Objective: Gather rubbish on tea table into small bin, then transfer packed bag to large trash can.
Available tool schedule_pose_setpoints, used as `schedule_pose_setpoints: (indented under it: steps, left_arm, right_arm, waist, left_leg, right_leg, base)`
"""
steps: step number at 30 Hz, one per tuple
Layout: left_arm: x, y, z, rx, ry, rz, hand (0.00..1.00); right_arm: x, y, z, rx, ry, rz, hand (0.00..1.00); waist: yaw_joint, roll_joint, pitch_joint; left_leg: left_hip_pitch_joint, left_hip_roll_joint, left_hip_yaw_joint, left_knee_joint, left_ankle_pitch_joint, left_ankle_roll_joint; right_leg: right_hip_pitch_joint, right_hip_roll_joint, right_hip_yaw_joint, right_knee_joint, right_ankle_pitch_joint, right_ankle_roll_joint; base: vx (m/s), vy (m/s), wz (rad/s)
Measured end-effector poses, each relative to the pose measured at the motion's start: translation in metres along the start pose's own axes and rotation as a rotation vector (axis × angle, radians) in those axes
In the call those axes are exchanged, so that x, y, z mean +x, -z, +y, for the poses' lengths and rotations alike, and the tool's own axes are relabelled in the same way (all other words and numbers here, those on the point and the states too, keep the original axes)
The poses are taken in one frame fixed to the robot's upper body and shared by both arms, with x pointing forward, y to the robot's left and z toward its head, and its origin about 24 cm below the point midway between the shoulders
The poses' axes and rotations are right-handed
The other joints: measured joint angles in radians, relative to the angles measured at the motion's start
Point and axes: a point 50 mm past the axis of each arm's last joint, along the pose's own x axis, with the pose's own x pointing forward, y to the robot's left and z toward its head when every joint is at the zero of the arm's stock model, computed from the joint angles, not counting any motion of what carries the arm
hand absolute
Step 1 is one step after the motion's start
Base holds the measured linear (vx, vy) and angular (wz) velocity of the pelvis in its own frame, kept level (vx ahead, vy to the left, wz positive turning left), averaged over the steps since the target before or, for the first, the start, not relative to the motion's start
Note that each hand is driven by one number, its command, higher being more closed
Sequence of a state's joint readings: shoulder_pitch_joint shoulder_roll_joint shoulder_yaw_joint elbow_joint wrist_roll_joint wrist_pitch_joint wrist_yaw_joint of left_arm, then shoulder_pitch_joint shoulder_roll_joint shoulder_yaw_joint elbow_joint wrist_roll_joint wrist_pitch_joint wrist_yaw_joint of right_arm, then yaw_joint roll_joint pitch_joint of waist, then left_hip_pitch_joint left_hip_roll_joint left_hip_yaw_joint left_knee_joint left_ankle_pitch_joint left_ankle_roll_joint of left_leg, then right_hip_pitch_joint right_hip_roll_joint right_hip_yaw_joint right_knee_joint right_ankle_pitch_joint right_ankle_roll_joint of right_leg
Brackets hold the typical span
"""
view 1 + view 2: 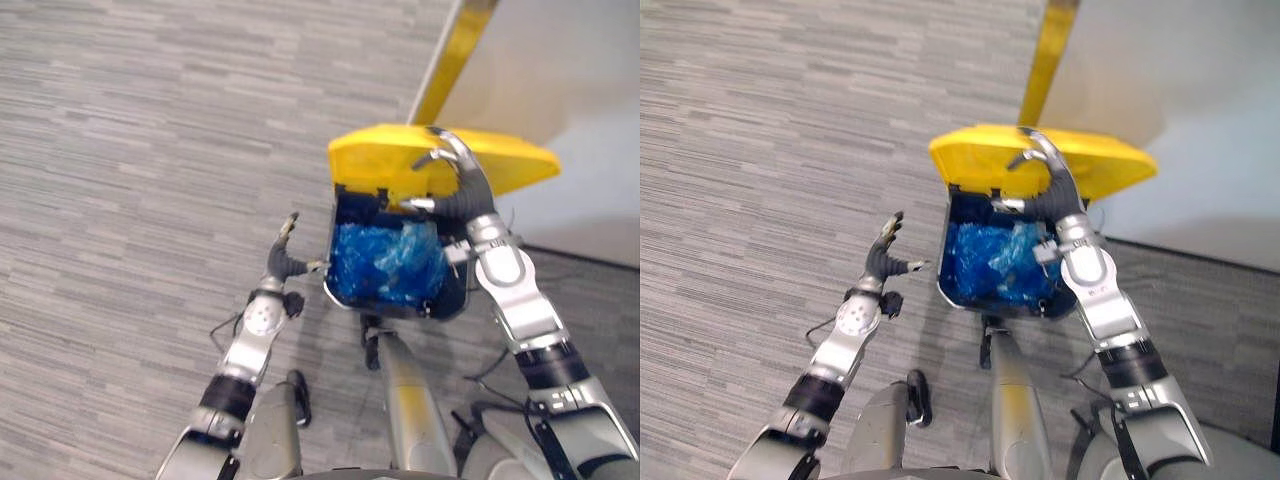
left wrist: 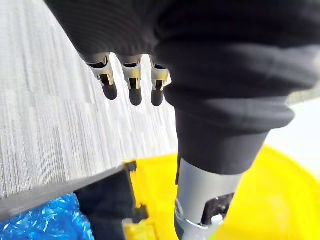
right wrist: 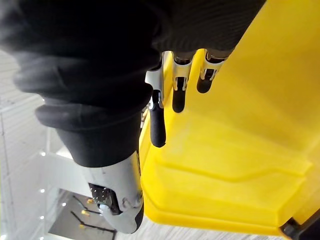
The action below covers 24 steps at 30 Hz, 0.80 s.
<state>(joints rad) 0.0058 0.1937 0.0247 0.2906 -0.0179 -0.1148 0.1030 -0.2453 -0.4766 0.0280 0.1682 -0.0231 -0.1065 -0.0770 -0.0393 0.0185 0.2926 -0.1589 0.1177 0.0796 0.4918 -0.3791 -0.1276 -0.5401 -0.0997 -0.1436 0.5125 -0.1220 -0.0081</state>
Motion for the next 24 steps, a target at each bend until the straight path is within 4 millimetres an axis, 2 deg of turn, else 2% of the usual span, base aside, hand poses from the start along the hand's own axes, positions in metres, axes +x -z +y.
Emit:
schedule_pose_setpoints:
  steps: [2,3,6,7,8,9,11,13,14,15,16,17,18,19,20,21,22,23,24]
  left_arm:
    - [-0.017,0.029,0.027,-0.030,-0.066,0.113,0.00]
    - [-0.023,0.038,0.033,-0.045,-0.083,0.149,0.00]
    - [-0.055,0.074,0.053,-0.084,-0.166,0.303,0.00]
    - [-0.068,0.083,0.057,-0.086,-0.177,0.342,0.00]
    - [-0.078,0.089,0.059,-0.089,-0.180,0.372,0.00]
    - [-0.082,0.092,0.059,-0.095,-0.182,0.385,0.00]
    - [-0.094,0.104,0.057,-0.117,-0.192,0.451,0.00]
    - [-0.099,0.108,0.054,-0.124,-0.169,0.477,0.00]
    - [-0.100,0.107,0.052,-0.128,-0.158,0.472,0.00]
    - [-0.100,0.106,0.051,-0.128,-0.150,0.466,0.00]
    - [-0.099,0.103,0.048,-0.133,-0.141,0.455,0.00]
    - [-0.098,0.101,0.047,-0.136,-0.140,0.446,0.00]
    - [-0.097,0.098,0.045,-0.142,-0.137,0.432,0.00]
    - [-0.095,0.098,0.042,-0.149,-0.134,0.427,0.00]
    - [-0.095,0.098,0.037,-0.154,-0.119,0.428,0.00]
    - [-0.093,0.097,0.035,-0.156,-0.101,0.425,0.00]
    - [-0.093,0.099,0.030,-0.159,-0.085,0.432,0.00]
    - [-0.092,0.099,0.029,-0.161,-0.082,0.433,0.00]
    - [-0.093,0.101,0.028,-0.163,-0.082,0.442,0.00]
  right_arm:
    - [-0.015,0.026,-0.005,-0.022,0.004,0.107,0.00]
    - [-0.019,0.032,-0.006,-0.021,0.010,0.132,0.00]
    - [-0.036,0.053,0.002,0.014,0.000,0.229,0.00]
    - [-0.042,0.059,0.002,0.012,-0.013,0.254,0.00]
    - [-0.053,0.068,0.004,0.008,-0.031,0.299,0.00]
    - [-0.059,0.074,0.004,0.002,-0.040,0.325,0.00]
    - [-0.083,0.097,0.011,-0.001,-0.083,0.442,0.00]
    - [-0.117,0.122,0.024,0.022,-0.127,0.590,0.00]
    - [-0.139,0.130,0.032,0.031,-0.145,0.657,0.00]
    - [-0.147,0.133,0.035,0.032,-0.158,0.683,0.00]
    - [-0.162,0.138,0.038,0.039,-0.175,0.731,0.00]
    - [-0.169,0.140,0.039,0.042,-0.178,0.750,0.00]
    - [-0.186,0.144,0.041,0.038,-0.181,0.800,0.00]
    - [-0.191,0.145,0.041,0.036,-0.180,0.817,0.00]
    - [-0.197,0.147,0.039,0.036,-0.172,0.838,0.00]
    - [-0.198,0.148,0.035,0.035,-0.158,0.845,0.00]
    - [-0.203,0.153,0.030,0.032,-0.141,0.877,0.00]
    - [-0.207,0.155,0.028,0.033,-0.133,0.897,0.00]
    - [-0.219,0.160,0.027,0.029,-0.134,0.947,0.00]
  waist:
    - [0.001,-0.001,-0.001]
    - [0.002,-0.002,-0.001]
    - [0.016,-0.016,-0.003]
    - [0.021,-0.022,-0.001]
    - [0.022,-0.024,0.000]
    - [0.024,-0.027,-0.001]
    - [0.019,-0.028,-0.001]
    - [0.008,-0.032,-0.016]
    - [0.005,-0.049,-0.040]
    - [0.004,-0.051,-0.046]
    - [0.006,-0.051,-0.054]
    - [0.007,-0.055,-0.060]
    - [0.008,-0.069,-0.088]
    - [0.011,-0.068,-0.100]
    - [0.022,-0.061,-0.124]
    - [0.025,-0.057,-0.127]
    - [0.018,-0.035,-0.135]
    - [0.015,-0.031,-0.142]
    - [0.011,-0.040,-0.153]
  left_leg:
    - [0.042,-0.026,-0.016,0.012,0.003,0.014]
    - [0.057,-0.034,-0.019,0.013,0.006,0.022]
    - [0.125,-0.075,0.027,-0.007,0.022,0.060]
    - [0.126,-0.086,0.050,0.007,0.025,0.089]
    - [0.122,-0.084,0.074,0.007,0.041,0.116]
    - [0.116,-0.079,0.097,0.004,0.050,0.130]
    - [0.110,-0.069,0.130,-0.008,0.075,0.149]
    - [0.123,-0.066,0.132,-0.091,0.139,0.144]
    - [0.125,-0.065,0.135,-0.151,0.180,0.145]
    - [0.121,-0.061,0.138,-0.172,0.196,0.139]
    - [0.105,-0.047,0.143,-0.193,0.215,0.126]
    - [0.096,-0.043,0.145,-0.197,0.221,0.119]
    - [0.059,-0.030,0.161,-0.196,0.230,0.097]
    - [0.046,-0.024,0.163,-0.201,0.236,0.083]
    - [0.030,-0.013,0.169,-0.224,0.254,0.066]
    - [0.030,-0.014,0.169,-0.240,0.264,0.055]
    - [0.037,0.002,0.157,-0.258,0.279,0.045]
    - [0.048,0.007,0.153,-0.269,0.284,0.038]
    - [0.066,0.009,0.143,-0.293,0.292,0.025]
  right_leg:
    - [0.062,-0.020,-0.007,-0.011,0.008,0.011]
    - [0.076,-0.026,-0.006,-0.019,0.014,0.020]
    - [0.138,-0.031,0.034,-0.097,0.083,0.066]
    - [0.159,-0.029,0.052,-0.153,0.116,0.087]
    - [0.175,-0.050,0.028,-0.198,0.114,0.091]
    - [0.165,-0.070,0.002,-0.176,0.096,0.087]
    - [0.108,-0.113,-0.031,0.104,0.052,0.026]
    - [0.120,-0.111,-0.029,0.320,0.009,-0.003]
    - [0.141,-0.110,-0.020,0.414,-0.021,0.001]
    - [0.157,-0.109,-0.015,0.441,-0.030,0.003]
    - [0.207,-0.107,-0.004,0.440,-0.043,0.025]
    - [0.237,-0.108,0.007,0.409,-0.047,0.039]
    - [0.321,-0.100,0.004,0.217,-0.104,0.108]
    - [0.346,-0.087,-0.017,0.137,-0.131,0.103]
    - [0.387,-0.051,-0.022,-0.012,-0.156,0.089]
    - [0.417,-0.028,-0.019,-0.105,-0.165,0.062]
    - [0.434,0.001,-0.017,-0.146,-0.140,0.043]
    - [0.443,0.011,-0.018,-0.156,-0.135,0.039]
    - [0.454,0.019,-0.021,-0.168,-0.134,0.038]
  base:
    - [-0.10,0.091,0.25]
    - [-0.10,0.128,0.10]
    - [-0.16,0.148,-0.37]
    - [-0.29,0.201,-0.62]
    - [-0.29,0.164,-0.52]
    - [-0.28,0.097,-0.43]
    - [-0.34,0.066,-0.34]
    - [-0.26,0.016,-0.11]
    - [-0.15,-0.055,-0.11]
    - [-0.12,-0.123,-0.26]
    - [-0.10,-0.128,-0.31]
    - [-0.15,-0.244,-0.47]
    - [-0.10,-0.234,-0.44]
    - [-0.09,-0.287,-0.74]
    - [-0.03,-0.186,-0.83]
    - [-0.05,-0.208,-0.86]
    - [-0.03,-0.144,-0.46]
    - [-0.02,-0.153,-0.15]
    - [0.01,-0.075,0.01]
